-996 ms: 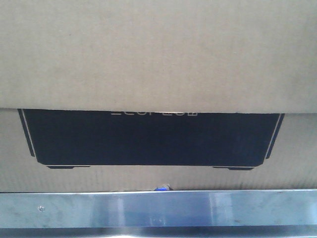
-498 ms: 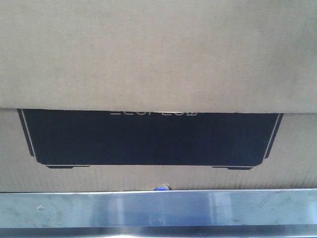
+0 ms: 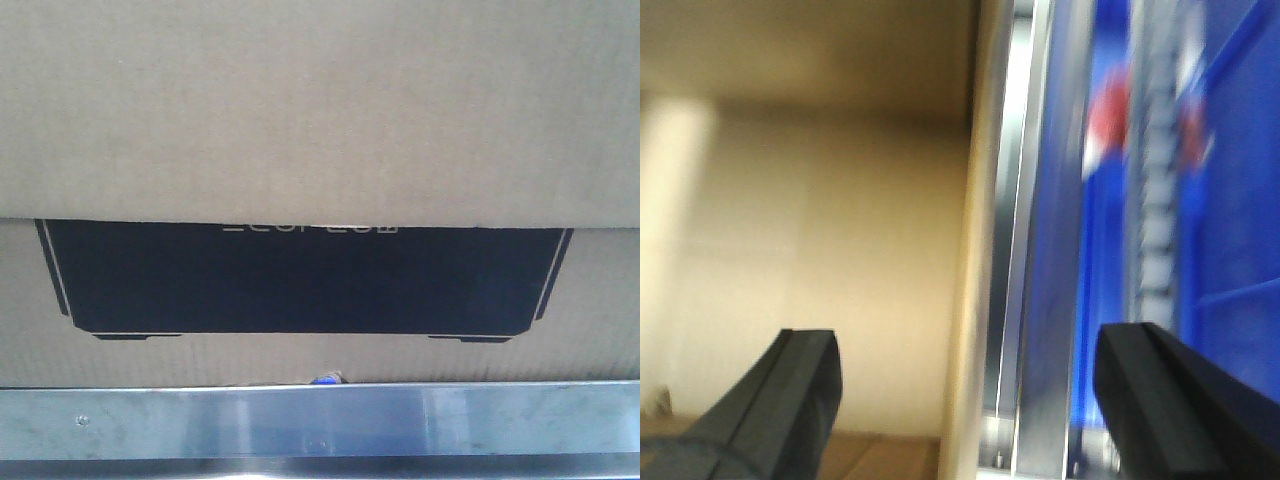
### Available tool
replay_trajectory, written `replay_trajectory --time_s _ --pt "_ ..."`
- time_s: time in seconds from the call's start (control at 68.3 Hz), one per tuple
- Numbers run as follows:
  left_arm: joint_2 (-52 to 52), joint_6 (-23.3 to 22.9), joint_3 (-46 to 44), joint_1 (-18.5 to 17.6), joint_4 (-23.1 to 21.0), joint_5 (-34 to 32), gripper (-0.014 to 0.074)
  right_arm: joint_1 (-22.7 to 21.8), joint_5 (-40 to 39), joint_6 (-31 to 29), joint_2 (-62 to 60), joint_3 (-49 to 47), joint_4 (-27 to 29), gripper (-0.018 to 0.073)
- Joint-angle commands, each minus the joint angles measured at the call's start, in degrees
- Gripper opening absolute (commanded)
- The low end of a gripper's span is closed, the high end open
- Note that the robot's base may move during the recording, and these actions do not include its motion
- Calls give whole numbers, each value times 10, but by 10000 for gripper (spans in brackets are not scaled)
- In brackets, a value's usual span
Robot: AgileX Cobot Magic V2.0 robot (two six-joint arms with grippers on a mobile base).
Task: Grab box from left shelf to table start
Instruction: 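Close both grippers on the box side walls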
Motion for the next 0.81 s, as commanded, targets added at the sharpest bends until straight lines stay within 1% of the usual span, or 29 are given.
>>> replay_trajectory --time_s 0.0,0.293,0.366,0.41,0.44,0.513,0.527,0.571,0.601,0.63,0.645,0.689,0.733,0.791 --pt "-13 -5 -19 -5 0 -21 421 0 -21 -1 34 -38 1 615" --pt "-13 -5 -19 -5 27 -23 419 3 -15 -20 130 -53 -6 613" --pt "-13 -5 -19 -5 27 -23 397 3 -18 -20 139 -53 -14 612" --pt "-13 -5 -19 -5 27 -23 373 3 -19 -20 143 -53 -18 595" --pt "-13 -5 -19 -5 28 -24 352 3 -20 -20 144 -53 -19 572" --pt "-13 -5 -19 -5 28 -27 282 3 -21 -20 144 -53 -19 472" --pt "-13 -5 -19 -5 28 -28 266 3 -21 -20 144 -53 -19 433" --pt "-13 -5 -19 -5 28 -30 214 3 -21 -20 144 -53 -19 360" --pt "-13 -5 -19 -5 28 -33 179 3 -21 -20 144 -53 -19 282" --pt "-13 -5 -19 -5 28 -35 143 3 -19 -20 144 -53 -19 221" --pt "-13 -5 -19 -5 28 -36 125 3 -19 -20 144 -53 -19 206" --pt "-13 -5 -19 -5 28 -36 70 3 -16 -20 144 -53 -19 108" --pt "-13 -5 -18 -5 28 -36 15 3 -13 -20 144 -53 -19 51" --pt "-12 -5 -17 -5 28 -35 -62 3 -11 -20 144 -53 -19 63"
